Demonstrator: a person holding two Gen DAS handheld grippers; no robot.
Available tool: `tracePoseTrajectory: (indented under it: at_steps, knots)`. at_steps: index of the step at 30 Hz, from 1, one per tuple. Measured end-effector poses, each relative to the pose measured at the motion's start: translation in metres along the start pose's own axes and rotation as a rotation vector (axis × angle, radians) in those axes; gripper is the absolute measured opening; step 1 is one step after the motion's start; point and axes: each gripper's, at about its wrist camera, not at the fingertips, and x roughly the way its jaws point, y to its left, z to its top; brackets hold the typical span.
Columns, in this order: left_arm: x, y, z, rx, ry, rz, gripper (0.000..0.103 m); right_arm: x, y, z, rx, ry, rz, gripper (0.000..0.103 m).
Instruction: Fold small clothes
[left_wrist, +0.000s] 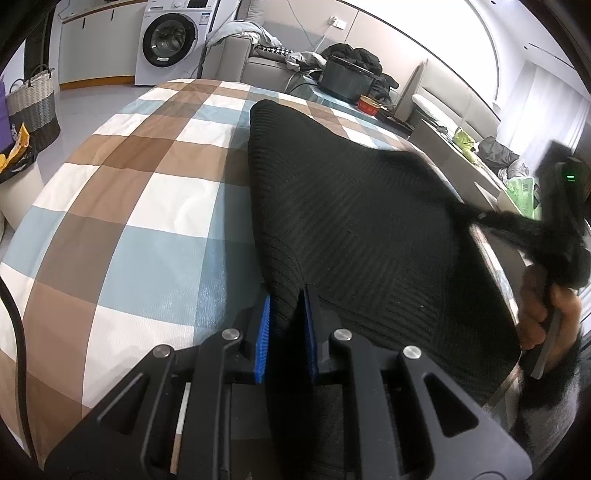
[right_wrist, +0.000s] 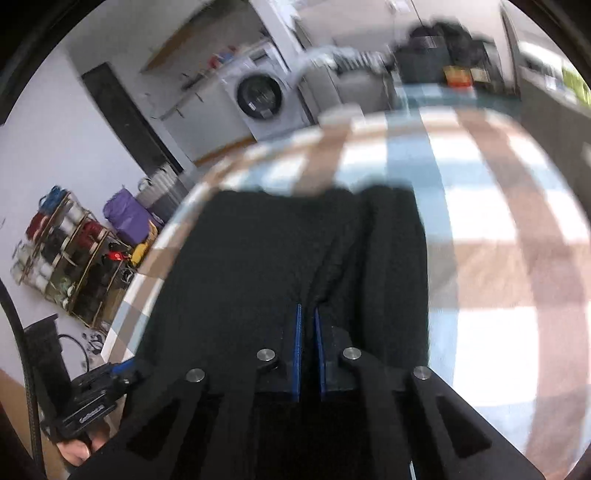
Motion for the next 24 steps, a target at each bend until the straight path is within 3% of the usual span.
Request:
tracePoseTrajectory:
  at_steps: [3,7,10,16,20,21,22,24]
  knots:
    - [0.001,0.000,0.000,0.005,0.000,-0.001,0.016,0.000,0.002,0.000,-0.026,0.017,-0.064,0.006]
    - [0.000,-0.003,0.000,0.019,0.003,0.022,0.021,0.036,-0.010,-0.010,-0.012,0.146,-0.108,0.007]
    - [-0.003,0.001,0.003,0.003,-0.003,0.039,0.032,0.031,-0.015,-0.011,0.028,0.136,-0.067,0.013]
    - [-0.006,0.008,0.007,-0.026,-0.008,0.045,0.036,0.007,-0.026,-0.031,0.105,0.180,0.078,0.025]
    - [-0.006,0.005,0.007,-0.015,-0.008,0.056,0.040,0.013,-0.020,-0.042,0.086,0.189,0.103,0.025]
    - [-0.006,0.004,0.007,-0.008,-0.006,0.061,0.044,0.014,-0.017,-0.044,0.076,0.181,0.095,0.021]
    - [-0.007,0.003,0.007,-0.001,-0.007,0.063,0.048,0.015,-0.013,-0.044,0.060,0.174,0.085,0.011]
    - [-0.010,0.002,0.007,0.002,-0.017,0.063,0.053,0.009,-0.004,-0.044,0.018,0.142,0.081,0.008]
